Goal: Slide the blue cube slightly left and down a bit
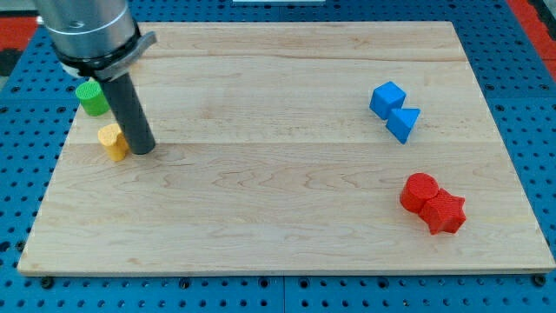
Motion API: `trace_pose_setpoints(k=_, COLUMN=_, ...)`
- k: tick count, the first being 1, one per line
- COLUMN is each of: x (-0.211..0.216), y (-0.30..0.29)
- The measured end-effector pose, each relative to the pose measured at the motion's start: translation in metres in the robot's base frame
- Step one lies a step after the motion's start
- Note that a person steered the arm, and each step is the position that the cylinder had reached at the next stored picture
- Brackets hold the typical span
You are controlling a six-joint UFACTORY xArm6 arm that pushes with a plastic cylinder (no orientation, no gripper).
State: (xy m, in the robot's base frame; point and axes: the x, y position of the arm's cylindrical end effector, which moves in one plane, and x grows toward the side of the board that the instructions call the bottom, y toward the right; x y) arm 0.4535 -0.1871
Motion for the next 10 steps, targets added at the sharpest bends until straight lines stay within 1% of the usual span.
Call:
trace_pose_setpoints(k=2, x=-0.001, y=-0.064)
trace_pose_setpoints(k=3, x=-0.019, y=-0.050)
trace_pose_setpoints(k=4, x=-0.022, y=-0.008)
trace_pose_setpoints(k=5, x=-0.040, y=0.039)
trace_pose_setpoints(k=6, x=-0.057, y=0.058)
trace_pose_setpoints(k=7, x=-0.066, y=0.062)
trace_pose_setpoints(k=8, x=-0.066, y=0.062)
trace_pose_setpoints(k=9, x=-0.066, y=0.080)
trace_pose_setpoints(k=10, x=-0.066, y=0.157)
